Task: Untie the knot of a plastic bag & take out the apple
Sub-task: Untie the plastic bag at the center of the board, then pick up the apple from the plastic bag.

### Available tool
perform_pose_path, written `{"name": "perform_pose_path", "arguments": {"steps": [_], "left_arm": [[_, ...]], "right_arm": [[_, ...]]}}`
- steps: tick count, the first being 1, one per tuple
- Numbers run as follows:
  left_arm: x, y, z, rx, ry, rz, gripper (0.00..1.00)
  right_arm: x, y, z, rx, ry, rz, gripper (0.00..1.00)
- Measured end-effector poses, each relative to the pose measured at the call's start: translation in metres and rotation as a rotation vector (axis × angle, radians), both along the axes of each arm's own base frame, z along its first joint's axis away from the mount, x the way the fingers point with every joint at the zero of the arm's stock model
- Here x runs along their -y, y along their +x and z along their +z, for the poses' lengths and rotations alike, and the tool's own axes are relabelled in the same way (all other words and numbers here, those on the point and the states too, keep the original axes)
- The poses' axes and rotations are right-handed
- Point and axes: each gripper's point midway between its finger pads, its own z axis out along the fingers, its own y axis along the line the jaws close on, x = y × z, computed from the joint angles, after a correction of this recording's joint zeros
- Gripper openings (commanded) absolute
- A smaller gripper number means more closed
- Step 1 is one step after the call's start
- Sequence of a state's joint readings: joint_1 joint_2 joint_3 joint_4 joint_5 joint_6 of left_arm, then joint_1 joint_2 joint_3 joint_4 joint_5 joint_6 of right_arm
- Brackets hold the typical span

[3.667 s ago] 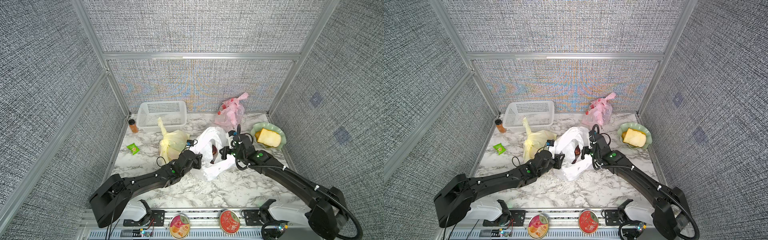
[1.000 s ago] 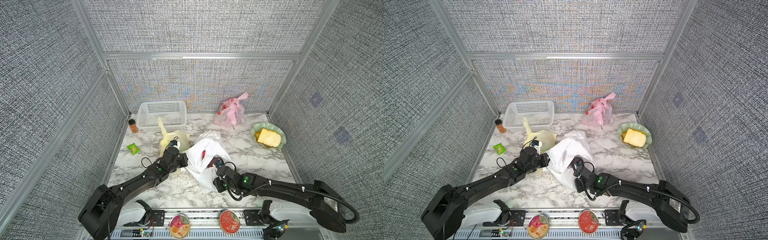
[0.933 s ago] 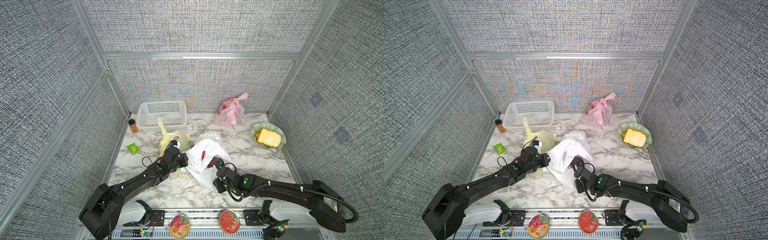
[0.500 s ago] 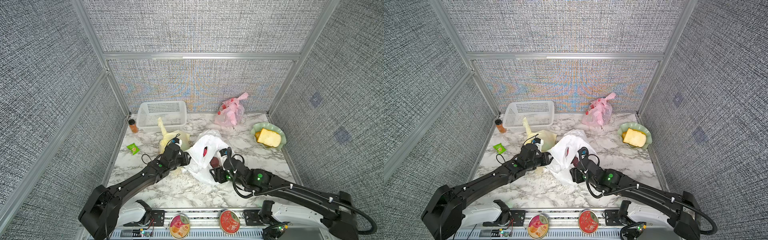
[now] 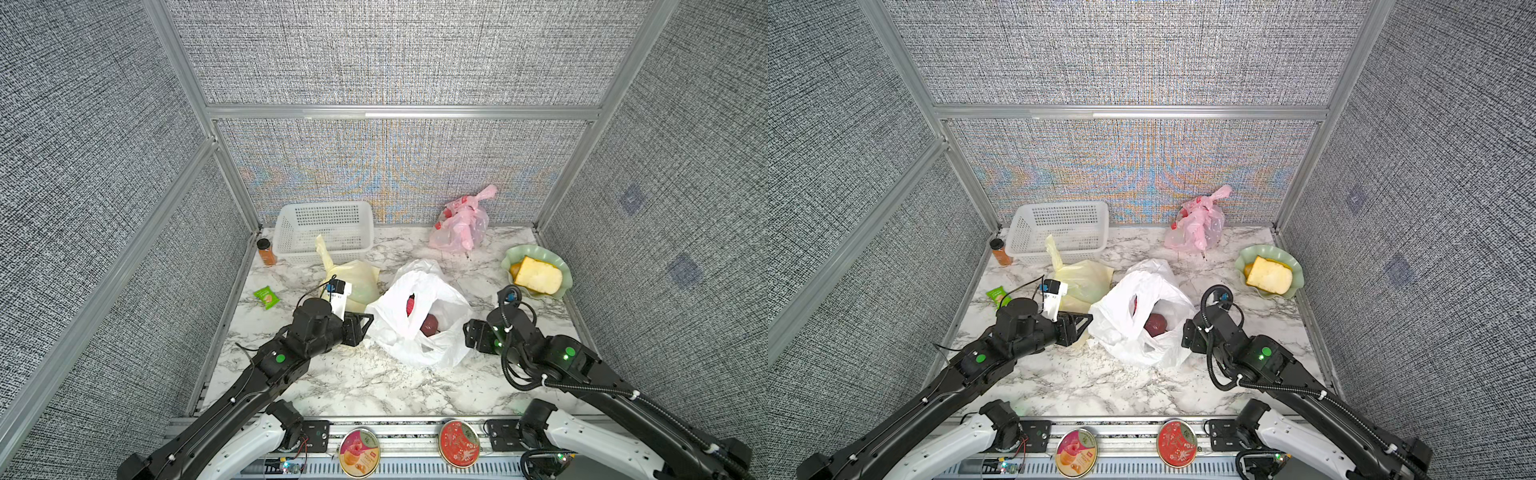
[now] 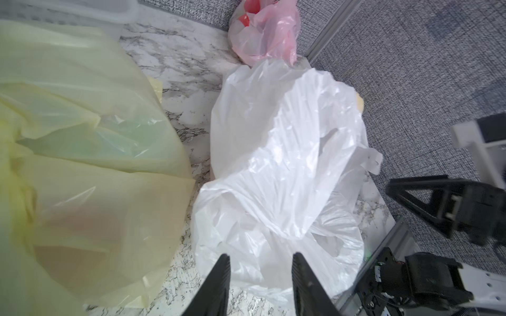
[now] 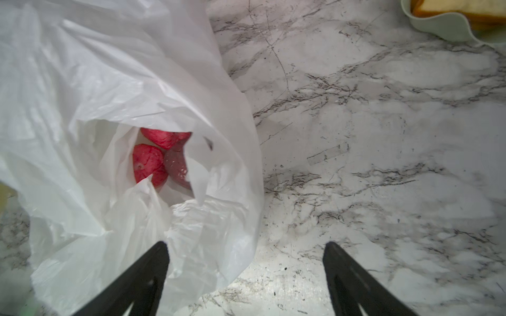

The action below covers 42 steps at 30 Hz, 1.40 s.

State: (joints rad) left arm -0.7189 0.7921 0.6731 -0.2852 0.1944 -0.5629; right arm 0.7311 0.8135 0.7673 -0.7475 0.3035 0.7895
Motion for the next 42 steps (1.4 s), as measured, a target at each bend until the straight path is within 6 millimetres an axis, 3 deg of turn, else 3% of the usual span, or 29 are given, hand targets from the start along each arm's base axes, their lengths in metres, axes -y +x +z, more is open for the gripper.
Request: {"name": "perform_pose_path", "arguments": {"steps": [4, 8, 11, 16, 22, 26, 28, 33, 38, 42], "left_arm": [[0.051, -0.029, -0.001, 0.009, 0.050, -0.189, 0.39], [0.102, -0.041, -0.011, 0.022, 0.137, -0.294, 0.40], [0.133, -0.039, -0.019, 0.045, 0.173, -0.328, 0.40], [0.157, -0.004, -0.060, 0.041, 0.302, -0.236, 0.41], [0.173, 0.039, -0.101, 0.029, 0.493, -0.096, 0.49], [0.171, 0.050, -0.132, 0.020, 0.617, -0.066, 0.58], [0.168, 0.054, -0.140, 0.027, 0.667, -0.056, 0.64], [0.164, 0.060, -0.144, 0.032, 0.718, -0.029, 0.98], [0.162, 0.057, -0.160, -0.002, 0.746, -0.036, 1.00], [0.163, 0.054, -0.175, -0.024, 0.765, -0.054, 0.93]], "right_arm": [[-0.011, 0.004, -0.035, -0.074, 0.061, 0.010, 0.90], [-0.029, 0.008, -0.053, -0.105, 0.133, 0.033, 0.87], [-0.038, 0.008, -0.066, -0.134, 0.159, 0.053, 0.70], [-0.044, -0.002, -0.096, -0.203, 0.173, 0.086, 0.35], [-0.048, -0.011, -0.109, -0.222, 0.200, 0.120, 0.13], [-0.051, -0.012, -0.106, -0.205, 0.224, 0.140, 0.00], [-0.052, -0.011, -0.103, -0.191, 0.231, 0.146, 0.00], [-0.054, -0.011, -0.102, -0.177, 0.238, 0.162, 0.00], [-0.059, -0.010, -0.101, -0.173, 0.228, 0.188, 0.00], [-0.063, -0.010, -0.101, -0.174, 0.219, 0.207, 0.00]]}}
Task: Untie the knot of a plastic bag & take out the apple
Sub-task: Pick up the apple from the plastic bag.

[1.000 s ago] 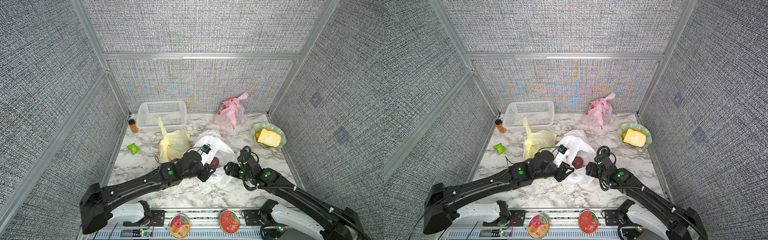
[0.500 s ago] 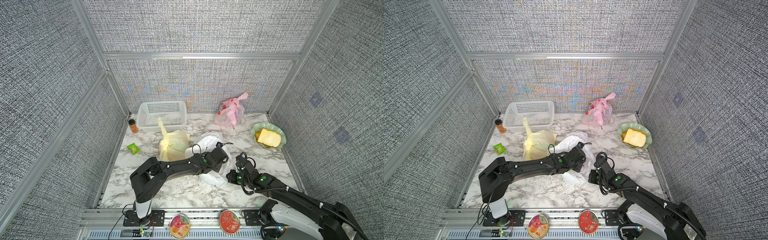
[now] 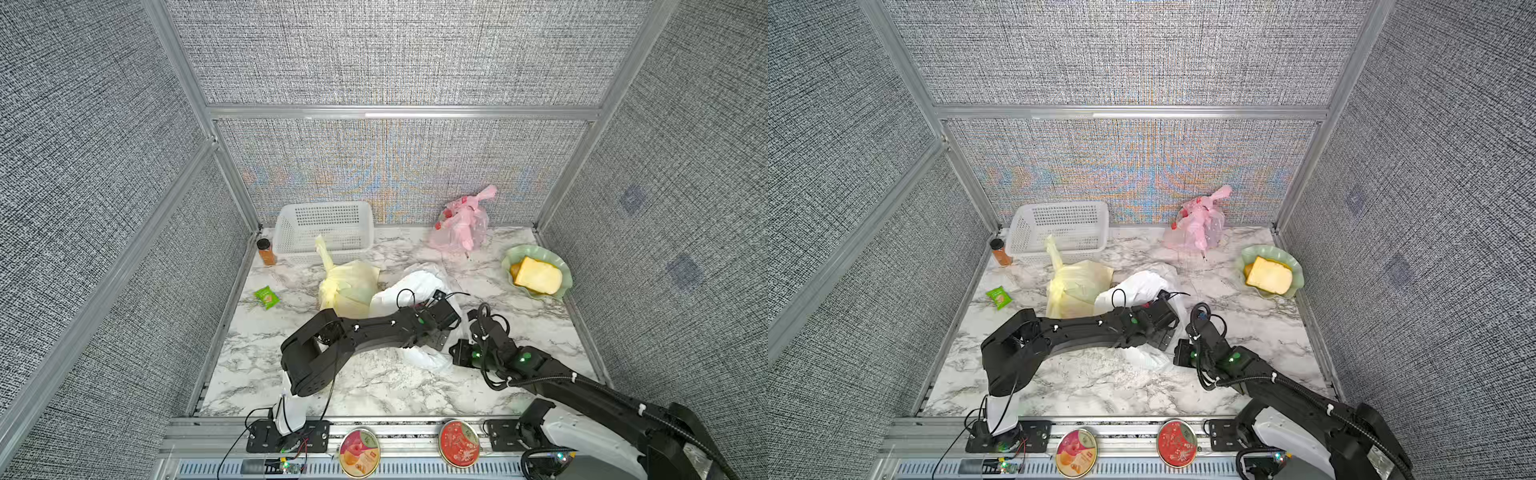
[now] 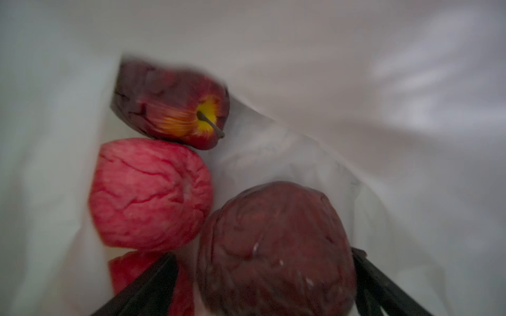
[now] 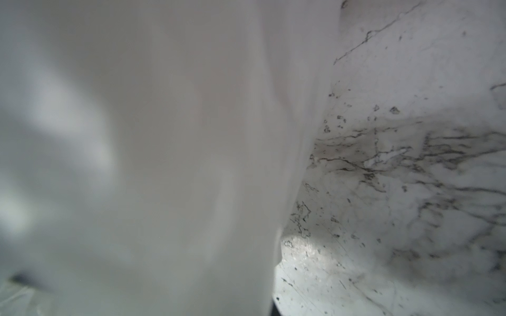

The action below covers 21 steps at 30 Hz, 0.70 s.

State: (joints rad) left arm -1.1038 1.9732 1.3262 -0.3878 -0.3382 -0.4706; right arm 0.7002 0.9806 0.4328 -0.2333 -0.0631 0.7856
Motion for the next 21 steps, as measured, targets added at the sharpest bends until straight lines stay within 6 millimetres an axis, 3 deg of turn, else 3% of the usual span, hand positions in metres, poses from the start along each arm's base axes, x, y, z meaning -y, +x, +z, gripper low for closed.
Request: {"name": "perform_pose_path", "arguments": {"steps": [6, 11, 21], "left_arm": [[0.005, 0.006, -0.011, 0.029, 0.002, -0.007, 0.74], [0.005, 0.008, -0.006, 0.051, -0.012, -0.015, 0.66], [-0.007, -0.003, 0.058, 0.109, -0.141, -0.048, 0.60]], "right_arm": [[-0.001, -0.001, 0.000, 0.005, -0.006, 0.014, 0.00], [-0.001, 0.000, 0.000, 0.009, -0.012, 0.014, 0.00], [-0.001, 0.007, 0.008, 0.038, -0.032, 0.015, 0.00]]}}
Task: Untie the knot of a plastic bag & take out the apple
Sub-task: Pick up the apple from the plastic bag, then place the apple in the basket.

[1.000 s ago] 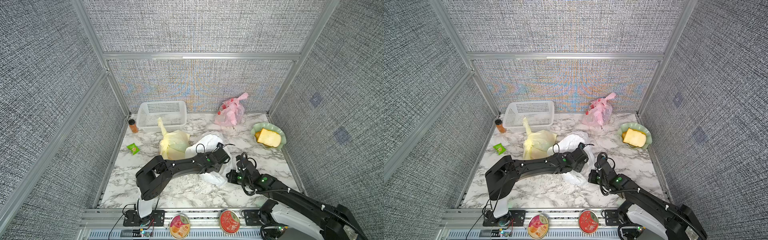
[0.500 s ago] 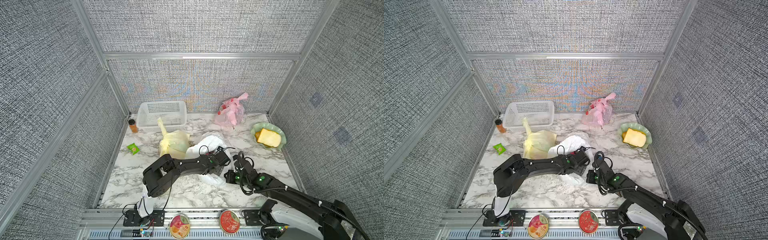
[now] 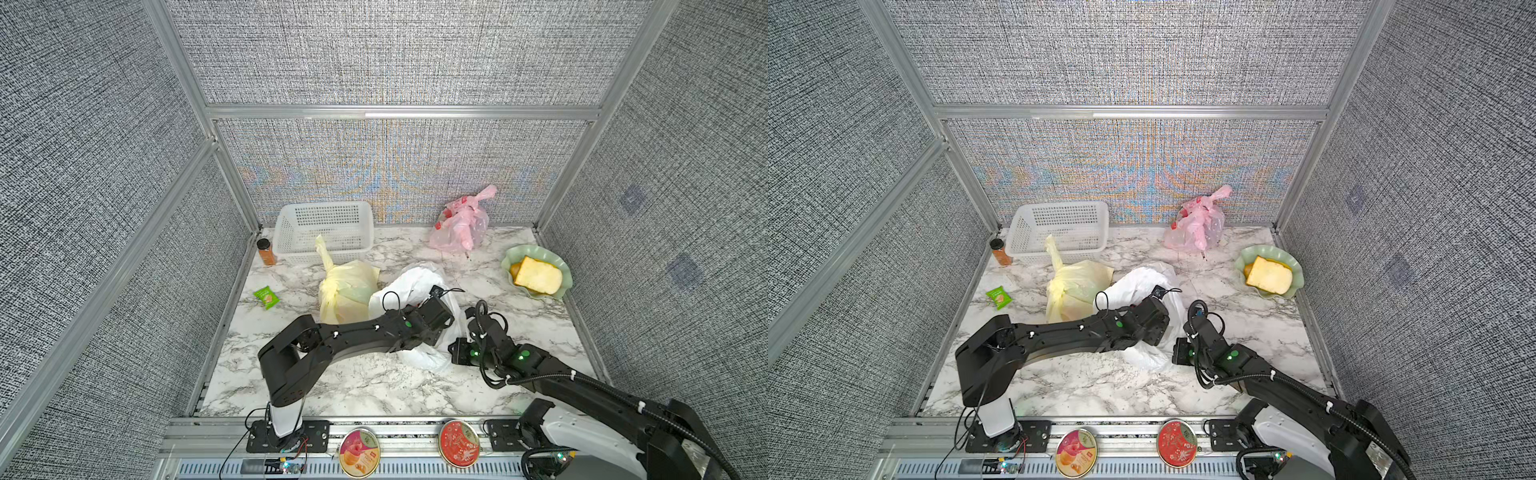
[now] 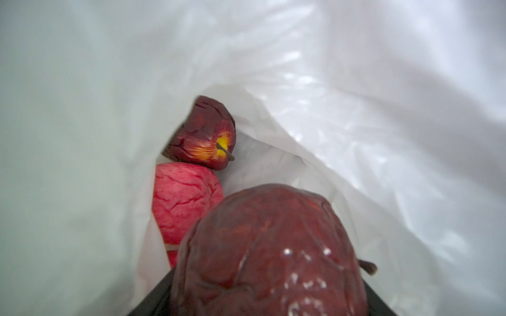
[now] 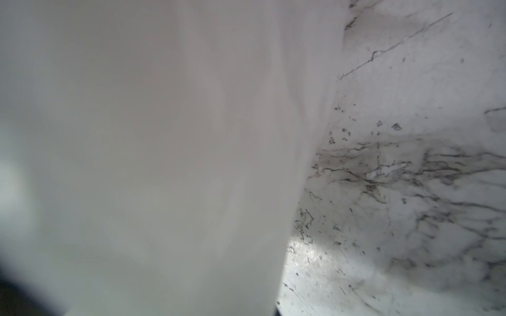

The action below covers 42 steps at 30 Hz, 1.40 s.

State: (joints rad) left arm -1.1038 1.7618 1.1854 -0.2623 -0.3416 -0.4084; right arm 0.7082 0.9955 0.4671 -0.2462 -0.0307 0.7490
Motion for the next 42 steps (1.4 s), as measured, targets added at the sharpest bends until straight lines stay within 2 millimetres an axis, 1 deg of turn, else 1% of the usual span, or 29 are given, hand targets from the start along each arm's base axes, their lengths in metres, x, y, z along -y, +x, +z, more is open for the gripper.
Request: {"name": "perform_pose_path", "arguments": {"steps": [5, 7, 11, 14, 17, 19, 22, 24, 25, 26, 28, 30, 33, 34, 35, 37, 38, 39, 40, 42], "left_arm": [[-0.007, -0.011, 0.022, 0.000, -0.049, -0.038, 0.60], [-0.008, -0.017, 0.034, 0.003, -0.076, -0.067, 0.60], [-0.013, -0.027, 0.066, 0.019, -0.142, -0.113, 0.60], [-0.020, -0.031, 0.088, 0.050, -0.154, -0.140, 0.60], [-0.028, -0.030, 0.111, 0.092, -0.164, -0.152, 0.63], [-0.036, -0.022, 0.125, 0.118, -0.168, -0.140, 0.64], [-0.062, 0.011, 0.148, 0.155, -0.188, -0.056, 0.64], [-0.082, 0.036, 0.161, 0.170, -0.206, 0.011, 0.65], [-0.089, 0.046, 0.165, 0.172, -0.214, 0.030, 0.66], [-0.099, 0.062, 0.169, 0.181, -0.217, 0.059, 0.66], [-0.119, 0.093, 0.173, 0.187, -0.207, 0.115, 0.66], [-0.135, 0.130, 0.173, 0.191, -0.182, 0.161, 0.67], [-0.154, 0.188, 0.166, 0.169, -0.163, 0.206, 0.67], [-0.162, 0.211, 0.162, 0.166, -0.161, 0.223, 0.67], [-0.169, 0.229, 0.158, 0.161, -0.159, 0.248, 0.67], [-0.190, 0.272, 0.140, 0.136, -0.151, 0.308, 0.67], [-0.197, 0.288, 0.132, 0.130, -0.149, 0.326, 0.67], [-0.206, 0.307, 0.120, 0.121, -0.142, 0.354, 0.67], [-0.213, 0.322, 0.107, 0.105, -0.136, 0.373, 0.68], [-0.222, 0.344, 0.081, 0.071, -0.123, 0.404, 0.70]], "right_arm": [[-0.001, 0.005, 0.005, 0.014, -0.007, -0.005, 0.00], [-0.002, 0.008, 0.008, 0.024, -0.013, -0.005, 0.00], [-0.002, 0.011, 0.011, 0.022, -0.025, -0.008, 0.00], [-0.001, 0.013, 0.011, 0.020, -0.048, -0.011, 0.00], [-0.001, 0.017, 0.012, 0.017, -0.067, -0.014, 0.00], [-0.003, 0.019, 0.012, 0.019, -0.075, -0.010, 0.00], [-0.003, 0.021, 0.011, 0.015, -0.087, -0.008, 0.00], [-0.003, 0.022, 0.010, 0.015, -0.096, -0.005, 0.00], [-0.003, 0.021, 0.010, 0.012, -0.099, -0.004, 0.00], [-0.003, 0.021, 0.009, 0.010, -0.100, -0.004, 0.00], [-0.003, 0.022, 0.009, 0.011, -0.104, -0.002, 0.00], [-0.002, 0.022, 0.009, 0.012, -0.108, -0.001, 0.00], [-0.002, 0.022, 0.009, 0.013, -0.114, 0.003, 0.00], [-0.002, 0.021, 0.009, 0.016, -0.117, 0.009, 0.00], [-0.002, 0.021, 0.009, 0.018, -0.116, 0.009, 0.00], [-0.001, 0.021, 0.011, 0.021, -0.117, 0.013, 0.00], [-0.001, 0.021, 0.011, 0.024, -0.116, 0.014, 0.00], [-0.001, 0.020, 0.012, 0.028, -0.114, 0.015, 0.00], [0.000, 0.019, 0.012, 0.030, -0.114, 0.016, 0.00], [0.001, 0.018, 0.010, 0.028, -0.116, 0.017, 0.00]]}}
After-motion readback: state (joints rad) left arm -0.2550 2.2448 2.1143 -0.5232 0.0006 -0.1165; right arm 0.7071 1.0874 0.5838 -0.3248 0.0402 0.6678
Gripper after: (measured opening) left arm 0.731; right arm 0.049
